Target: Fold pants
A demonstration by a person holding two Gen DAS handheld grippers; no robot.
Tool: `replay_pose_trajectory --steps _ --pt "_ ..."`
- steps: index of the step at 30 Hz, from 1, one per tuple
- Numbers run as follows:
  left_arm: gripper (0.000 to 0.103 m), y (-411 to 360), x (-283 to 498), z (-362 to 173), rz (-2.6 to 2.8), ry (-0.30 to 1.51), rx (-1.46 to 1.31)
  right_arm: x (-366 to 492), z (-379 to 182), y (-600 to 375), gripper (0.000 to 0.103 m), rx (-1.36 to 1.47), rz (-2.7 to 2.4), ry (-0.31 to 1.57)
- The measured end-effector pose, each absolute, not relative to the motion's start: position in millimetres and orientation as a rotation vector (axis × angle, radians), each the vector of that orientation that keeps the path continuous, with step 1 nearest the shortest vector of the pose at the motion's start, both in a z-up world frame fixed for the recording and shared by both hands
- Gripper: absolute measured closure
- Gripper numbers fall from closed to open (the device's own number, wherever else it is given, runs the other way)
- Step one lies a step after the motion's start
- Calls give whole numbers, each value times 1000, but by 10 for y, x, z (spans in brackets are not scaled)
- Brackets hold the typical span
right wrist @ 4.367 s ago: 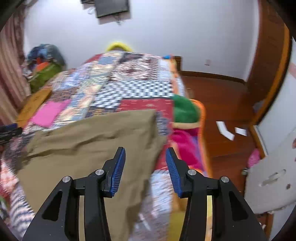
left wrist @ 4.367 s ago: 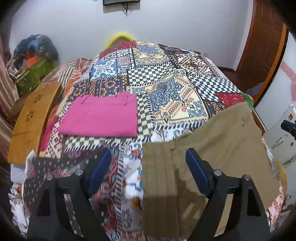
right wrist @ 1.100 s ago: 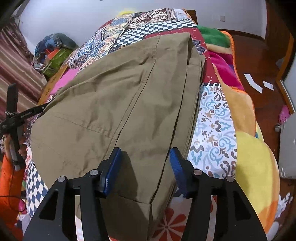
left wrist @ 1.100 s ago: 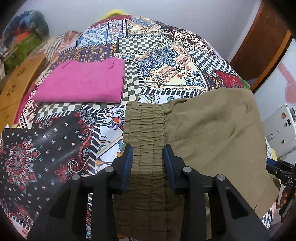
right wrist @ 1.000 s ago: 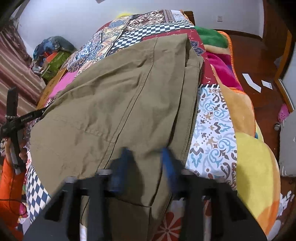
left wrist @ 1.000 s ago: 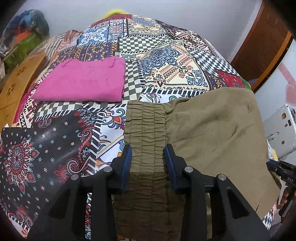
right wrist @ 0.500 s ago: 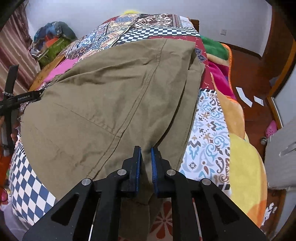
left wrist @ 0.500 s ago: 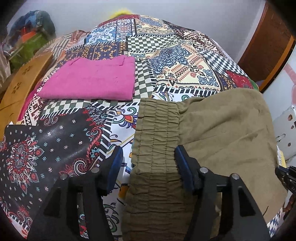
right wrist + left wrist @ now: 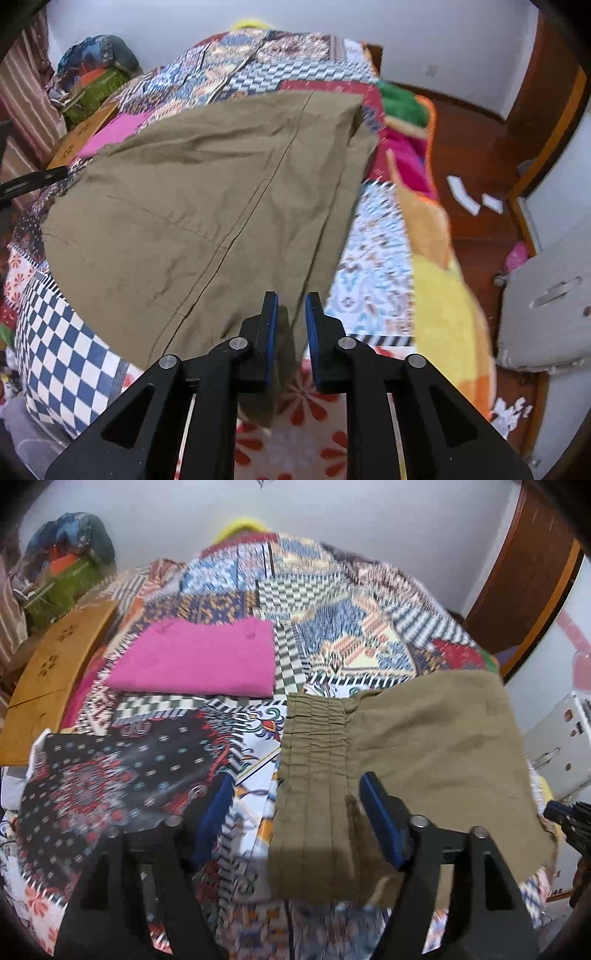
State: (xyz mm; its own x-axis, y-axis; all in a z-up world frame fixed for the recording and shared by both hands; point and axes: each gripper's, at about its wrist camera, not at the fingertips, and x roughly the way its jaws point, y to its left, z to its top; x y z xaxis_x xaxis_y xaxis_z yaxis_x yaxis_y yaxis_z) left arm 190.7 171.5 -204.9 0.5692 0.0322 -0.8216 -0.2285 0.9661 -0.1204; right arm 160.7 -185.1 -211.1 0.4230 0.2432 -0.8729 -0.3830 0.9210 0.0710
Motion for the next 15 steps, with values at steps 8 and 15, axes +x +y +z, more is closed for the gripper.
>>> replay_pose_trajectory --steps 8,15 --pt "8 1707 1347 -1928 114 955 -348 1448 -1626 -1639 58 -151 443 899" --pt "7 1584 1195 -2268 40 1028 -532 1456 -1763 -1244 56 -179 506 886"
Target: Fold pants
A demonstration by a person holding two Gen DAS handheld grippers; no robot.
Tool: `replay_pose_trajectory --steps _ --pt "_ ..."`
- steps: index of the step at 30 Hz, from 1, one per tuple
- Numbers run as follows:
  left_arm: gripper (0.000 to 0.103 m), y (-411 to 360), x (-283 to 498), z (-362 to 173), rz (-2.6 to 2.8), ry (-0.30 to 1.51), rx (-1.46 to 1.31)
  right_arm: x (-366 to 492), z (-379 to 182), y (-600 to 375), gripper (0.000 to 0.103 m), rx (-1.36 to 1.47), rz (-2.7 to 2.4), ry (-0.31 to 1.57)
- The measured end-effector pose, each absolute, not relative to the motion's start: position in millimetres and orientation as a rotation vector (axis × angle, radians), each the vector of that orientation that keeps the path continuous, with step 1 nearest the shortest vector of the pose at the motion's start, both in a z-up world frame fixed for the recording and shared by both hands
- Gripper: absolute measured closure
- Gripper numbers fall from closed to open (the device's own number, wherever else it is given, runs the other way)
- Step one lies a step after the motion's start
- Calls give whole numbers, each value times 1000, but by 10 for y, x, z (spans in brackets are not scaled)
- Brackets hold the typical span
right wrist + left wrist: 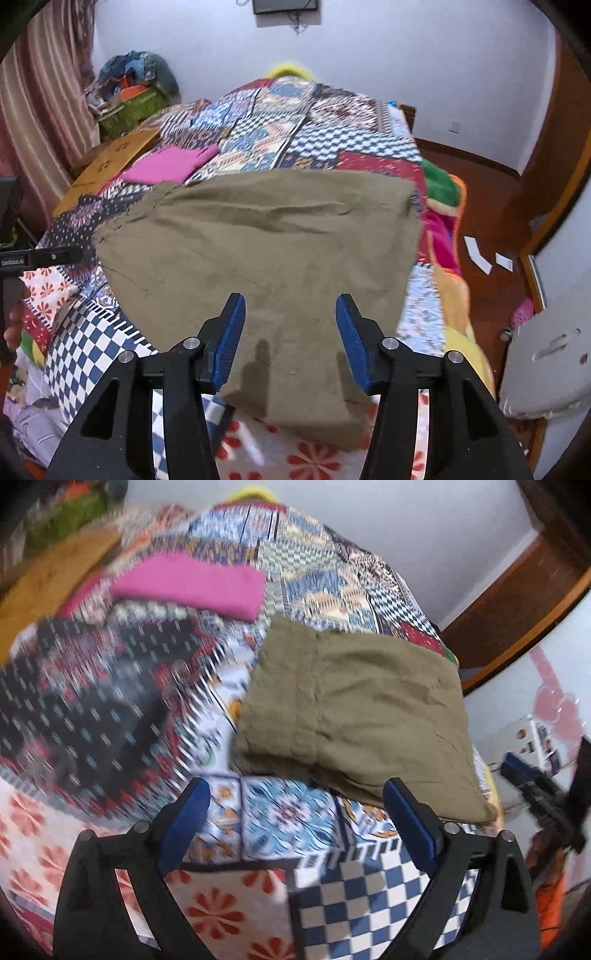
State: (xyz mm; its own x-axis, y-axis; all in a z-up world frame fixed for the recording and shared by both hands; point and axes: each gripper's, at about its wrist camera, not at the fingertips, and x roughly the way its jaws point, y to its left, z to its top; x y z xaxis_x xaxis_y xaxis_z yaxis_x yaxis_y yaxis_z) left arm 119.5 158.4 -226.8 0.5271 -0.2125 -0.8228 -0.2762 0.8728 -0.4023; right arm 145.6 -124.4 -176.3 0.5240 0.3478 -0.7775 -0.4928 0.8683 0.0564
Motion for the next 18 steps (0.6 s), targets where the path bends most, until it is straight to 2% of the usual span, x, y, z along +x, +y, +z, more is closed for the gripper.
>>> replay_pose_trajectory --steps 3,8,18 --pt "7 1556 1208 -2380 3 1042 -612 1520 -1952 -1123 56 -204 507 928" --pt "7 1431 1294 -2468 -14 1058 -597 1526 -2197 -1130 56 -198 527 1022" --pt "4 1361 1554 -2582 -59 1060 -683 1523 -2274 -1231 51 -120 549 1040"
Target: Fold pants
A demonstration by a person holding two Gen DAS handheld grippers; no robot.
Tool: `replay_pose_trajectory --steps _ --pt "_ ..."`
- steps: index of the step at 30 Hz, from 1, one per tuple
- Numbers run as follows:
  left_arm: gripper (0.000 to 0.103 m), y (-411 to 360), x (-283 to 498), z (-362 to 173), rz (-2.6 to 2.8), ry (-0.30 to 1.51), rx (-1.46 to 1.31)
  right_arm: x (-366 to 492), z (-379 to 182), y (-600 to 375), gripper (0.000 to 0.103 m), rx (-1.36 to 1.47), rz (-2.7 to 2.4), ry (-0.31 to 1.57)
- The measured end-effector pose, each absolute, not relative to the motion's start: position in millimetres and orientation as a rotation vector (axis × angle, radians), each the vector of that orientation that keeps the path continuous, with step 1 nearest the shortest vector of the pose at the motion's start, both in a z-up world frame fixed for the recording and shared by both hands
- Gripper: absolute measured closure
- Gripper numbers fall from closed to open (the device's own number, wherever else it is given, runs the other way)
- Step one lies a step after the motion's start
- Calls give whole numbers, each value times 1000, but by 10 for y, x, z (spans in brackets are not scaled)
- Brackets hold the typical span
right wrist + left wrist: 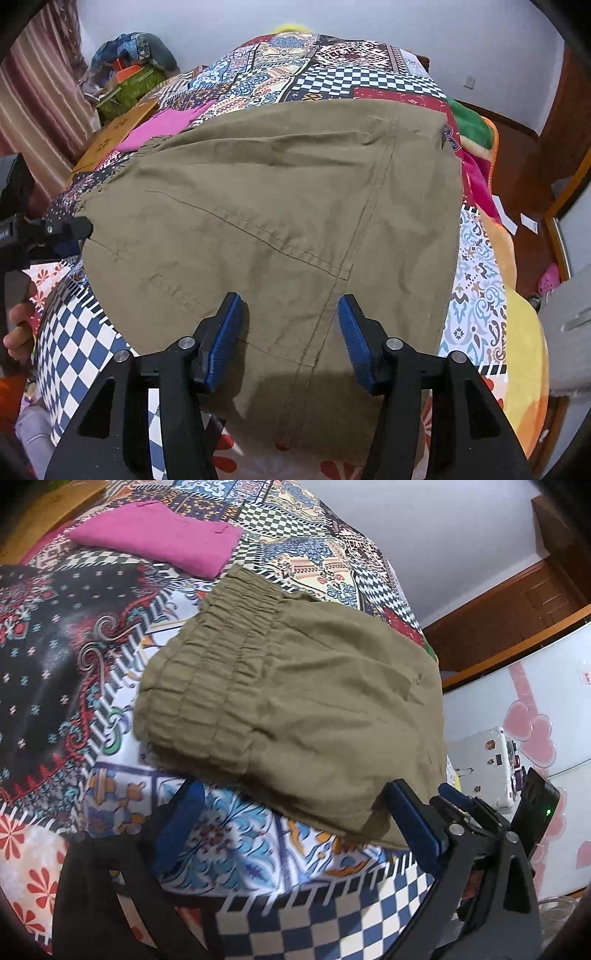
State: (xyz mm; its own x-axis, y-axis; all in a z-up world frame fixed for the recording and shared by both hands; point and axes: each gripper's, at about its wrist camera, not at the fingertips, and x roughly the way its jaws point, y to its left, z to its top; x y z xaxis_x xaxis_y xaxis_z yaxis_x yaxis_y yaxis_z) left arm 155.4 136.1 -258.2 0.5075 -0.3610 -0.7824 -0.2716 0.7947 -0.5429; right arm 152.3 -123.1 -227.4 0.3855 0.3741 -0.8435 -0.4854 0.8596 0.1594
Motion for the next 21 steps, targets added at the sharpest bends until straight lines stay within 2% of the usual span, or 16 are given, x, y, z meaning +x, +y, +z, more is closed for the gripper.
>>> replay_pose_trajectory --steps 17,18,21 --pt "2 1532 1977 -2696 23 1065 -785 1552 -2290 -1243 51 -119 561 1033" --pt "3 1520 1977 -2683 24 1054 -773 1554 -2291 -1243 51 -119 561 1033" --pt "20 1535 1946 -2666 46 1040 -763 1554 -2292 -1243 51 -118 562 1034"
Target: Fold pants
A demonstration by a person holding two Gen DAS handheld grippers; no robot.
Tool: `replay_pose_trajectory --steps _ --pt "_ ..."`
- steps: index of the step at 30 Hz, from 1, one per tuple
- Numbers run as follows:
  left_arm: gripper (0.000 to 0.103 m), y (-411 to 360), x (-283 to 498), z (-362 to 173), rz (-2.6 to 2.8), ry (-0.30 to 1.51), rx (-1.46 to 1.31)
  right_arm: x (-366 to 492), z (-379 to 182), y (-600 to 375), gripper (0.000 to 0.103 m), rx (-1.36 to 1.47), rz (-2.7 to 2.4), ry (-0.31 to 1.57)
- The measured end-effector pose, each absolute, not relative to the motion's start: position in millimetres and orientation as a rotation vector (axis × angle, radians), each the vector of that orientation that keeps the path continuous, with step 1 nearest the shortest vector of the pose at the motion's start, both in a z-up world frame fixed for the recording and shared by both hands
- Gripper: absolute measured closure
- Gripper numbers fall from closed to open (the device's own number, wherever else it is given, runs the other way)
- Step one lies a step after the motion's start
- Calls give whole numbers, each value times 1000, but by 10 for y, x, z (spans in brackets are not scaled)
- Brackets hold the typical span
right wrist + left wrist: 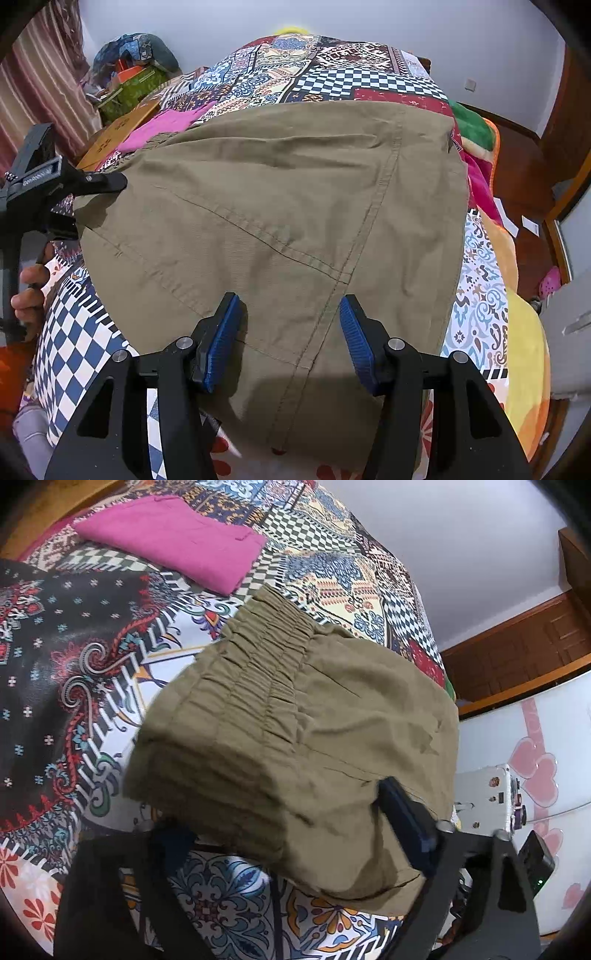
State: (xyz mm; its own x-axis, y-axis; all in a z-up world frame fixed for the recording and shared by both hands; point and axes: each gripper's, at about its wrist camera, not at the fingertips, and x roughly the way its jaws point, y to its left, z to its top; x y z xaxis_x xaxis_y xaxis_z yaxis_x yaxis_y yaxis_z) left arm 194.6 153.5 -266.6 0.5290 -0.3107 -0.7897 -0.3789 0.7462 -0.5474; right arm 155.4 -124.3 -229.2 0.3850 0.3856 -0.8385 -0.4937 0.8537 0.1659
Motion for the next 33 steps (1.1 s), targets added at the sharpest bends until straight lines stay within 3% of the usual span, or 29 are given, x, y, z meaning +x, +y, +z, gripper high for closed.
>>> replay_pose_trajectory --steps 3,5,8,13,22,33 --pt "34 1571 1901 -2650 53 1033 -766 1556 -2292 -1243 51 -118 562 1034" --pt "58 1559 1877 -2623 38 1032 -747 1557 -2292 -1243 51 -118 562 1033" --pt "67 1485 1855 -2553 34 1022 -696 1557 -2292 -1244 51 -120 562 1034" --pt "72 1324 1813 -2389 64 988 -560 1555 -2284 -1247 51 -138 557 1032" --pt "72 1195 1476 -2215 95 949 -444 1521 -2161 -1155 51 -237 557 1029" --pt "72 1315 1020 -2056 140 900 -442 1506 -1577 -629 50 -254 695 894"
